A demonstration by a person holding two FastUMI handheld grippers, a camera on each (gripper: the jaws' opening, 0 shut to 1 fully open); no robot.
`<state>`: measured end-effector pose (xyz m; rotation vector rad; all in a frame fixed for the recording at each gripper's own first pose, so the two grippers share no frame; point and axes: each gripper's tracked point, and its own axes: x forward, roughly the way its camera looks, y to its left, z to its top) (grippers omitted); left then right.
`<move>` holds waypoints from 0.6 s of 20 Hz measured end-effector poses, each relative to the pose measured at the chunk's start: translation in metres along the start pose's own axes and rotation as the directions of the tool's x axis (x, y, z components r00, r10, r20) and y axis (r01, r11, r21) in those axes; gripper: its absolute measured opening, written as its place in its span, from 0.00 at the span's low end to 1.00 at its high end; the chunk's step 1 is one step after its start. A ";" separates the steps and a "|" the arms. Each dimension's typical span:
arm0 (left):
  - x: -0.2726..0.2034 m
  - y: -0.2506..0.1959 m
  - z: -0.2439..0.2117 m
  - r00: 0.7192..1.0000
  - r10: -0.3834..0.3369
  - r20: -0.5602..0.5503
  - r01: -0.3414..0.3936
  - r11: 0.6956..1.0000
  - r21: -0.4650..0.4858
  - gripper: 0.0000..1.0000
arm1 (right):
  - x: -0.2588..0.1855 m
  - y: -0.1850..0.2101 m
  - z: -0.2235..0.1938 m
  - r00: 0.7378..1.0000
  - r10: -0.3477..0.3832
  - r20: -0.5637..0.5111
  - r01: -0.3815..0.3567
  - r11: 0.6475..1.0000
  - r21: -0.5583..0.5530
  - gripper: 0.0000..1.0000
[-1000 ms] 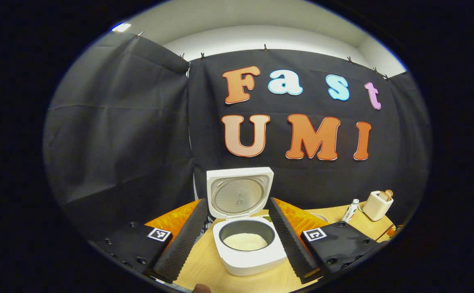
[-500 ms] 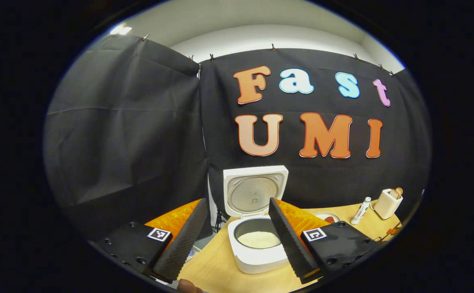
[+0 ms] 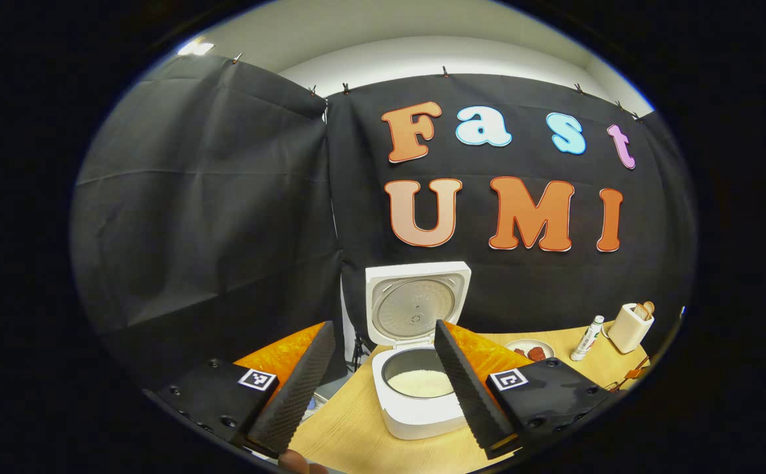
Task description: Close the left gripper, press the button to open the rice cooker; take a wooden spoon from the chopstick holder with the right hand, scoop a spoonful of rice and pour it into the rice cooker, then put the wooden spoon back into the chopstick holder.
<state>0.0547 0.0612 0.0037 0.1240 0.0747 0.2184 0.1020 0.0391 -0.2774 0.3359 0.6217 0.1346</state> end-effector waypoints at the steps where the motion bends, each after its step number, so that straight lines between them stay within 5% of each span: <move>1: 0.000 0.000 0.000 1.000 -0.002 0.000 0.002 1.000 -0.003 1.00 | -0.004 0.002 0.008 1.000 -0.001 0.017 0.001 1.000 0.007 0.06; 8: -0.005 0.007 0.002 1.000 -0.022 0.007 0.022 1.000 -0.005 1.00 | -0.047 0.031 0.057 0.991 0.011 0.133 0.008 0.990 -0.144 0.02; 12: -0.008 0.016 0.004 0.999 -0.036 0.012 0.036 0.999 -0.013 1.00 | -0.075 0.072 0.074 0.980 0.080 0.185 -0.049 0.985 -0.168 0.02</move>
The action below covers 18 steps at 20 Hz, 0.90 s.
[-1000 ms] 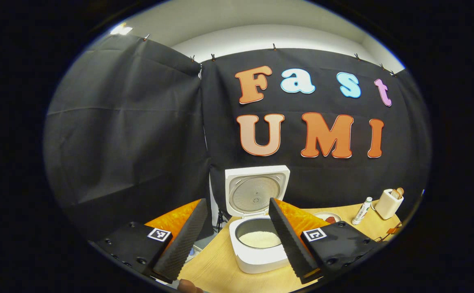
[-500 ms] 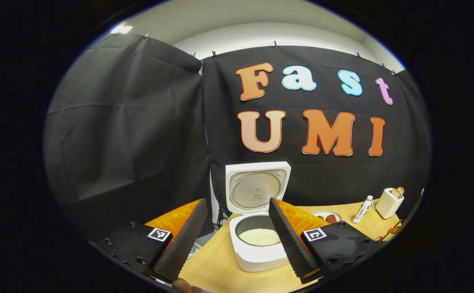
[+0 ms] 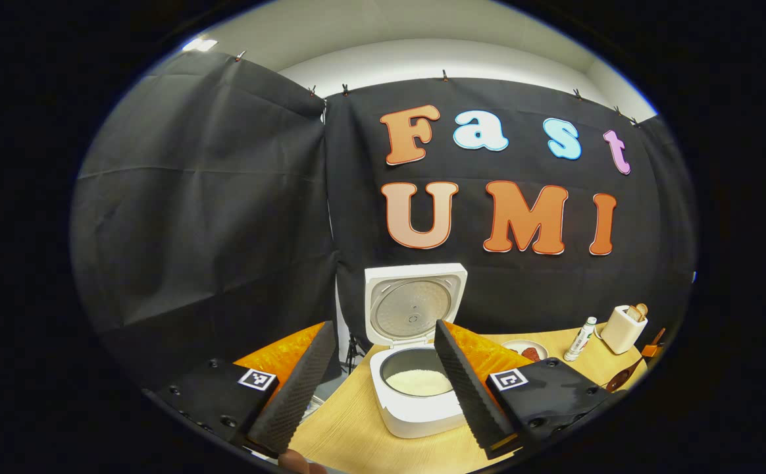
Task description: Close the left gripper, press the button to open the rice cooker; take a wooden spoon from the chopstick holder with the right hand, scoop a spoonful of rice and pour it into the rice cooker, then put the wooden spoon back into the chopstick holder.
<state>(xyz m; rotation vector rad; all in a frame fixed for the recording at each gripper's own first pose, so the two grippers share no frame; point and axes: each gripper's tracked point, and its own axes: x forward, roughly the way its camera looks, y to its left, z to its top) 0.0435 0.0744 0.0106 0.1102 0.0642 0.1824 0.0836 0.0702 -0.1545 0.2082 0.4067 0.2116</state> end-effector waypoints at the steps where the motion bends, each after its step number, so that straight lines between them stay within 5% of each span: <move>1: -0.002 0.004 -0.001 1.000 0.000 0.001 0.000 1.000 0.000 1.00 | -0.004 0.011 0.005 1.000 0.016 0.016 -0.015 1.000 -0.008 0.02; 5: -0.003 0.015 -0.005 1.000 0.002 -0.005 -0.002 1.000 0.005 1.00 | -0.008 0.060 0.013 0.995 0.080 0.067 -0.073 0.992 -0.104 0.02; 10: -0.007 0.028 -0.009 1.000 0.007 -0.014 -0.007 1.000 0.017 1.00 | 0.006 0.098 -0.029 0.993 0.115 0.023 -0.106 0.962 -0.253 0.02; 18: 0.001 0.042 -0.025 0.998 0.032 -0.049 -0.030 0.998 0.049 1.00 | 0.032 0.101 -0.106 0.998 0.050 -0.039 -0.063 0.880 -0.470 0.02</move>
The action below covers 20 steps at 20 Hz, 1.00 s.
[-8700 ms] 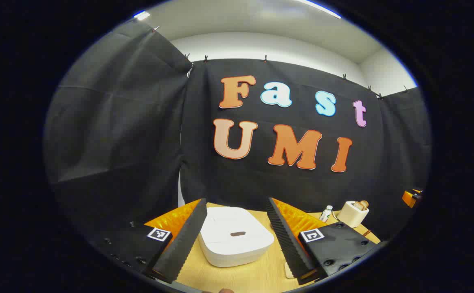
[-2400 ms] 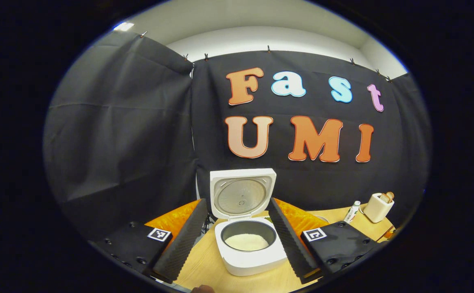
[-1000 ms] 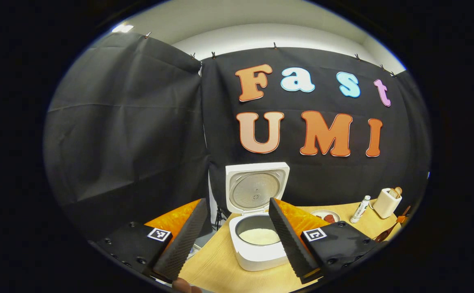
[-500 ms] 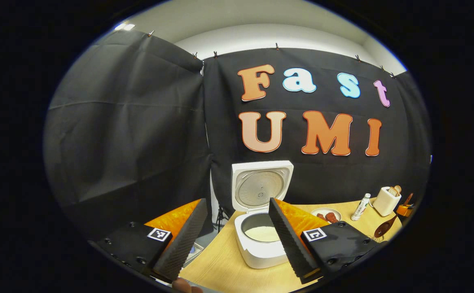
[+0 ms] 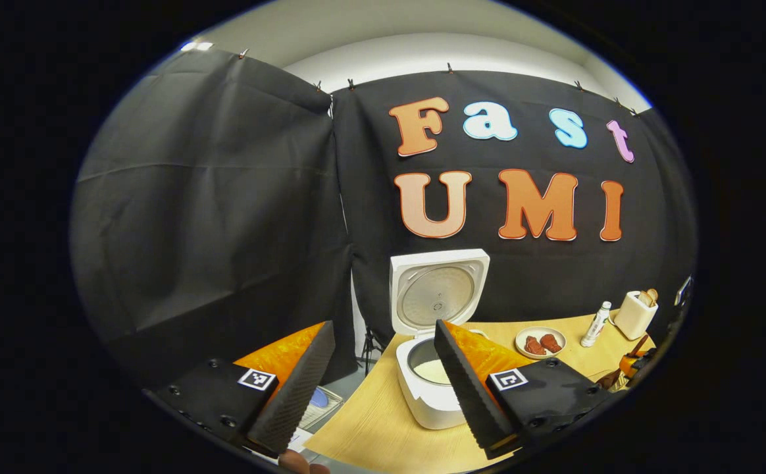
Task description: Close the left gripper, press the button to open the rice cooker; take a wooden spoon from the chopstick holder with the right hand, scoop a spoonful of rice and pour it into the rice cooker, then put the wooden spoon back into the chopstick holder.
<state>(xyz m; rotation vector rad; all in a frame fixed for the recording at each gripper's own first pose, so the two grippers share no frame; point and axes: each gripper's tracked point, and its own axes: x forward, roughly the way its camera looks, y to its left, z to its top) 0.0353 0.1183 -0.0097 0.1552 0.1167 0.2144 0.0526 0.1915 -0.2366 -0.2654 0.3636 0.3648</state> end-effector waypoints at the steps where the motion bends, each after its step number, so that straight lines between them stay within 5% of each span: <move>1: 0.000 0.001 -0.003 1.000 0.000 -0.007 0.000 1.000 0.005 1.00 | 0.000 0.000 -0.010 1.000 -0.012 -0.023 0.011 0.999 -0.038 0.02; 6: 0.005 -0.001 -0.010 1.000 0.000 -0.026 0.001 1.000 0.014 1.00 | -0.003 0.009 -0.036 0.993 -0.010 -0.114 0.009 1.000 -0.011 0.03; 10: 0.010 0.004 -0.015 0.999 0.009 -0.036 -0.009 1.000 0.010 1.00 | -0.001 0.026 -0.050 0.982 0.080 -0.170 -0.035 0.966 0.255 0.03; 20: 0.011 -0.008 -0.023 0.998 -0.006 -0.059 0.007 1.000 0.009 1.00 | 0.010 0.064 -0.057 0.960 0.223 -0.168 -0.065 0.765 0.641 0.02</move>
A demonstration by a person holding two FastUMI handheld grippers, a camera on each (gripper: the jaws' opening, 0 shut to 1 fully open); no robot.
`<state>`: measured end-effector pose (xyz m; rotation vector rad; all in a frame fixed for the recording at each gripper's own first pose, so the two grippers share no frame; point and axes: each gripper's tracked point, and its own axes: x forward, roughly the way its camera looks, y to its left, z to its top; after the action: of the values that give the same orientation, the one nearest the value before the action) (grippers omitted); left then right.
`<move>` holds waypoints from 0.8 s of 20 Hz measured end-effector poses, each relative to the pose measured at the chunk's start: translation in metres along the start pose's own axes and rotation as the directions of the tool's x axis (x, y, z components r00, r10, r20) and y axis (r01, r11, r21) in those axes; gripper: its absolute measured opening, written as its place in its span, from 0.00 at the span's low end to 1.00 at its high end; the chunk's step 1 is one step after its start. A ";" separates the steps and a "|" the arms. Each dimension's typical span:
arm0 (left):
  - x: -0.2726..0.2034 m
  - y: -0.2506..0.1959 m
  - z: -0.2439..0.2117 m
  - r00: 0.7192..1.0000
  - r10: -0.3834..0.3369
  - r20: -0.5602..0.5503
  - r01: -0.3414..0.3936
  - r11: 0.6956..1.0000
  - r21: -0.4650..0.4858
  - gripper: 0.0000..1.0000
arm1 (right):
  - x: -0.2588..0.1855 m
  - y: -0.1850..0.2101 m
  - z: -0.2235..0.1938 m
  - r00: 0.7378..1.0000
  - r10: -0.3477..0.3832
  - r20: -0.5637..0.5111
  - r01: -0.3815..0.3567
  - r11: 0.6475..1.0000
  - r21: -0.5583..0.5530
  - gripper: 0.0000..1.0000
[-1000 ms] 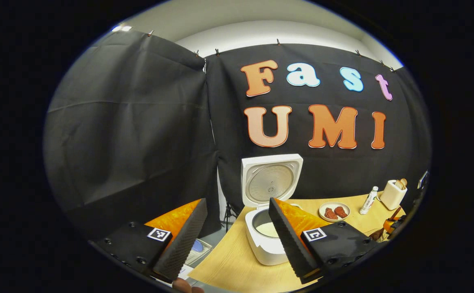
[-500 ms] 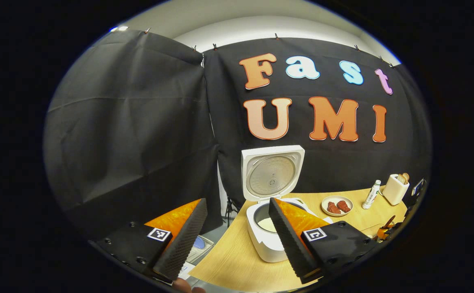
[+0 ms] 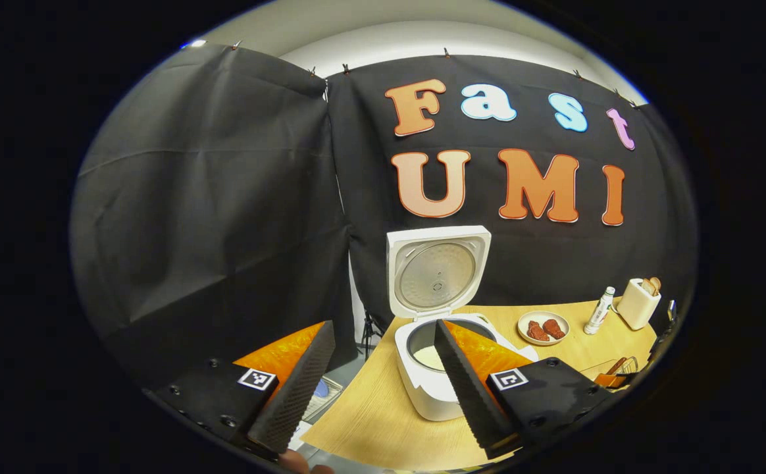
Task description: Close the left gripper, press the button to open the rice cooker; take a wooden spoon from the chopstick holder with the right hand, scoop a spoonful of rice and pour it into the rice cooker, then put the wooden spoon back into the chopstick holder.
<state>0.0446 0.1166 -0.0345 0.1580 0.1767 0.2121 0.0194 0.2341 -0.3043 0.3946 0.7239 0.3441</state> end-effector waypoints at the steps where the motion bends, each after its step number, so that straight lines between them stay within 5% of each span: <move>1: -0.001 -0.001 0.000 1.000 -0.002 0.003 0.002 1.000 -0.002 1.00 | 0.002 -0.003 -0.001 1.000 0.001 -0.007 0.000 0.999 0.034 0.03; 5: -0.002 -0.006 -0.004 1.000 -0.009 -0.005 0.009 1.000 -0.015 1.00 | 0.010 -0.014 -0.005 1.000 0.004 -0.031 0.003 0.976 0.216 0.02; 11: -0.003 -0.013 -0.008 1.000 -0.018 -0.013 0.017 1.000 -0.025 1.00 | 0.015 -0.006 -0.006 0.999 0.006 -0.034 0.001 0.979 0.202 0.02; 16: -0.004 -0.014 -0.005 1.000 -0.022 -0.007 0.022 0.999 -0.025 1.00 | 0.012 -0.009 -0.010 0.997 0.039 -0.064 -0.014 0.934 0.356 0.02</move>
<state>0.0426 0.1034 -0.0409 0.1301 0.1831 0.1927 0.0227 0.2338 -0.3223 0.7391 0.8528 0.2524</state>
